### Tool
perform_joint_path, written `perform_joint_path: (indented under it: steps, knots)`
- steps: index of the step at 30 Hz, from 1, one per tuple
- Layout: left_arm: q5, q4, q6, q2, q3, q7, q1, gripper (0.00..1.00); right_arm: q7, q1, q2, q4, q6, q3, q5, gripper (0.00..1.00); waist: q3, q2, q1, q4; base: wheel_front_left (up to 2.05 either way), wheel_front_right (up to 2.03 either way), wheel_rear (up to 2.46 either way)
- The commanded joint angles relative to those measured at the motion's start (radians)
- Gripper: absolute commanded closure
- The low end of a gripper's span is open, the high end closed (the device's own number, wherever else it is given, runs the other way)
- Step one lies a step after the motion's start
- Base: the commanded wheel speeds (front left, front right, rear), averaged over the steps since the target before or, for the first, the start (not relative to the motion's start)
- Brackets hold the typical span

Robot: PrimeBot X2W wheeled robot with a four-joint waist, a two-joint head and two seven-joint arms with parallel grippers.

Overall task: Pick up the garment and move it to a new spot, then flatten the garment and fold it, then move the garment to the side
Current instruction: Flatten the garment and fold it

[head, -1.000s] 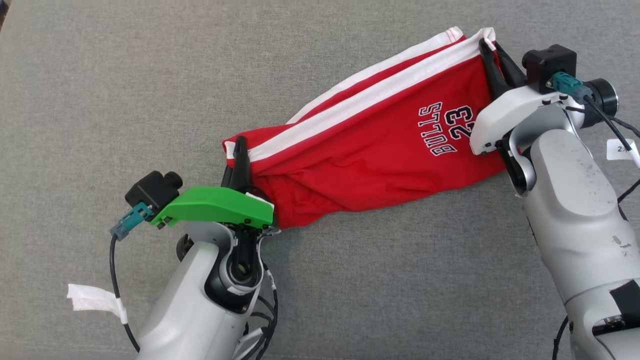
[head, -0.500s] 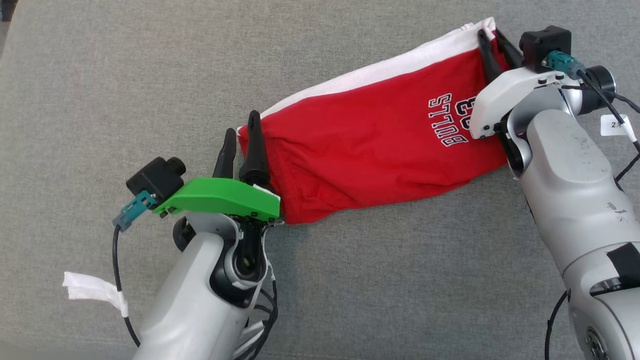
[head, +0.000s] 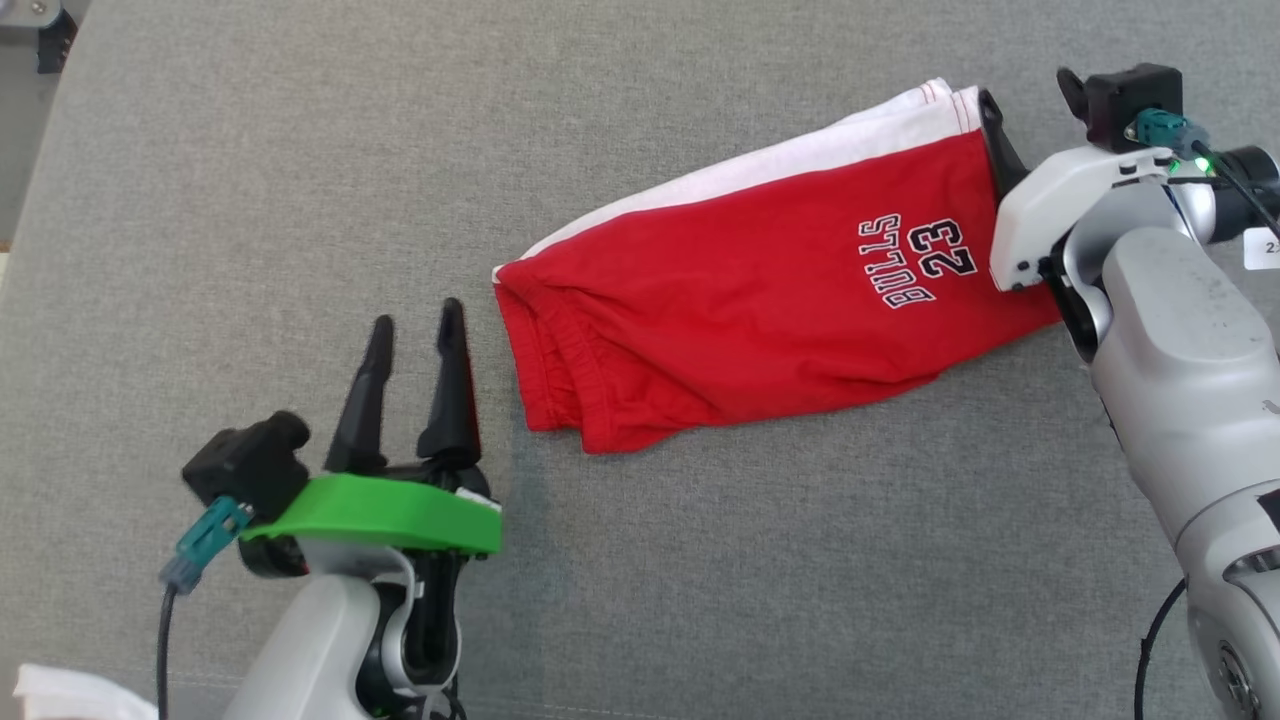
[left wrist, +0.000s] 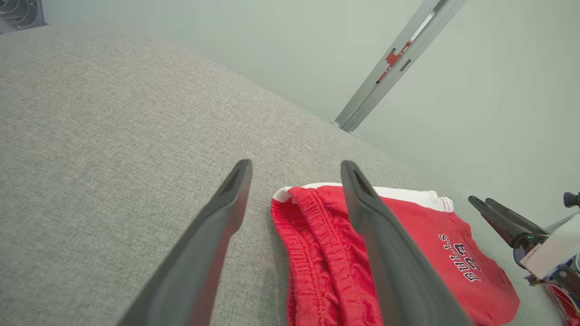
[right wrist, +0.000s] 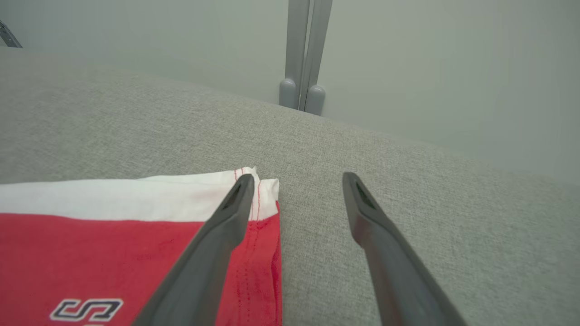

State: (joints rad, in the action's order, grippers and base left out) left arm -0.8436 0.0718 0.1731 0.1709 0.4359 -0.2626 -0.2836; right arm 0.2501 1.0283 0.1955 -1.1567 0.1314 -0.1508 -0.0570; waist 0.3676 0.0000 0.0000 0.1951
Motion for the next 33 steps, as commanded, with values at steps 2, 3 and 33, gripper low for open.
perform_joint_path:
  steps: [2, 3, 33]
  knots:
    - [0.044, -0.028, -0.007, -0.003, -0.038, -0.002, 0.041, 0.00, -0.038, -0.002, 0.012, -0.030, -0.002, -0.026, -0.032, 0.00, -0.025, 0.0000, 0.0000, 0.007, 0.00, 0.00, 0.00]
    - [0.065, -0.036, -0.007, -0.001, -0.053, -0.002, 0.051, 0.00, -0.054, -0.003, 0.018, -0.038, -0.002, -0.037, -0.044, 0.00, -0.029, 0.0000, 0.0000, 0.008, 0.00, 0.00, 0.00]
    - [0.285, -0.007, -0.073, -0.073, -0.207, -0.002, 0.165, 0.00, -0.393, -0.158, 0.112, 0.097, -0.001, -0.344, -0.479, 1.00, -0.092, 0.0000, 0.0000, 0.024, 0.00, 0.00, 0.00]
